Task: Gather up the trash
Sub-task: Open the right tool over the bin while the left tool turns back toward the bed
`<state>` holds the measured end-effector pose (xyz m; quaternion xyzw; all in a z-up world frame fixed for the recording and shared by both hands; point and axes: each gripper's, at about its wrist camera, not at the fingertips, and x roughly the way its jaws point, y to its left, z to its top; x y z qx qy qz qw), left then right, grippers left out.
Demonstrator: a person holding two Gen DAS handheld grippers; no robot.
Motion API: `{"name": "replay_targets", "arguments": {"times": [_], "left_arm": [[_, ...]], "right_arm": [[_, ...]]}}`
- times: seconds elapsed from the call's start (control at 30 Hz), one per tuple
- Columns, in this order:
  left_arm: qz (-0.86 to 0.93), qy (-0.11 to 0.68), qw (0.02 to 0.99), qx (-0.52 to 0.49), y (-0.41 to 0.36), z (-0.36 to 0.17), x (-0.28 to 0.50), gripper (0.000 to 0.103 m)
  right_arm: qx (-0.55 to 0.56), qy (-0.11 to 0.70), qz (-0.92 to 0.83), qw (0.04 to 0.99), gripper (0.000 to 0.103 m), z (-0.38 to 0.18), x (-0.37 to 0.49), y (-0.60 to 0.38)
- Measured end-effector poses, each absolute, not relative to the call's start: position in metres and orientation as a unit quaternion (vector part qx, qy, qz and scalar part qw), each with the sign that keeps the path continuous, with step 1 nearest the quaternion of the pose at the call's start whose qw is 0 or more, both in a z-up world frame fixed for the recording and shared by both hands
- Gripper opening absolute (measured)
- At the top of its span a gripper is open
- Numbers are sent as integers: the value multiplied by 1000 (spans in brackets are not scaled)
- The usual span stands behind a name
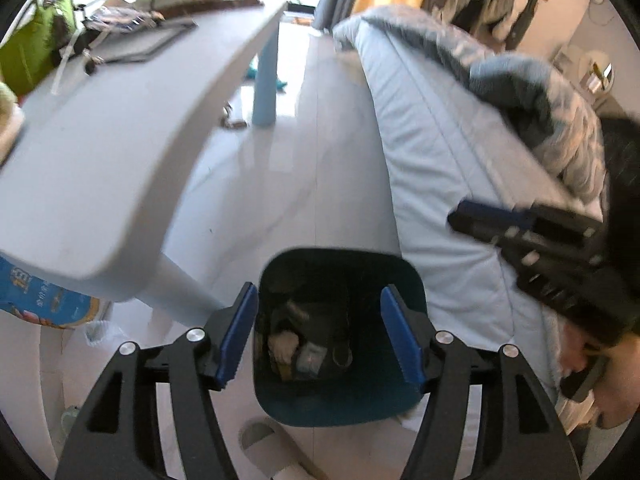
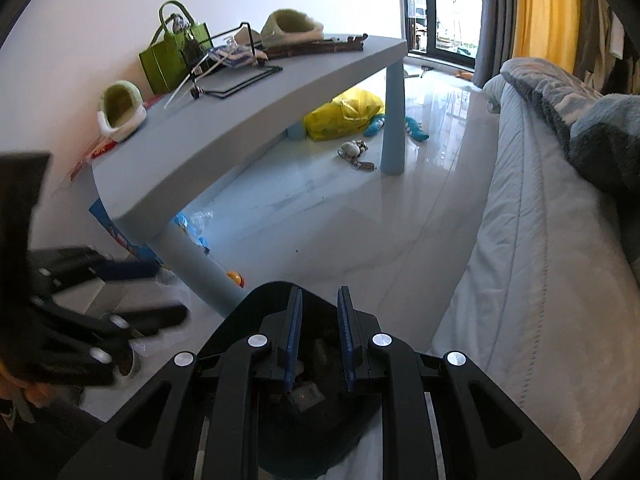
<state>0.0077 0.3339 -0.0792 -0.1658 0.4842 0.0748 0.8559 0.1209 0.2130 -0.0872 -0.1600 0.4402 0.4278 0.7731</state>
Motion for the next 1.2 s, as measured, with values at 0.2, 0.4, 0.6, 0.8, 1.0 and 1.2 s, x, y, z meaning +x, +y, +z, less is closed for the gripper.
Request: {"name": "replay_targets", "arguments": {"times": [0.2, 0.4, 0.6, 0.8, 1.0, 1.2], "left_arm": [[85, 439, 874, -187, 349, -54, -8, 66], [88, 405, 890, -189, 353, -38, -18, 62], [83, 374, 906, -180, 349, -21, -19, 53], [75, 334, 922, -181, 340, 1, -20, 47], [65, 298, 935, -182, 328, 23, -20, 47], [54, 274, 946, -165, 304, 39, -13, 50]], "right_arm": [[-173, 448, 426, 767, 18, -99, 114, 221], [-194, 471, 429, 746, 18, -117, 105, 230], [-227, 524, 428, 700, 18, -149, 95, 237], [-250, 548, 422, 678, 48, -169, 87, 239], [-244, 532, 431, 687, 59, -157, 83, 230], [-199, 504, 445, 713, 67, -125, 94, 210]]}}
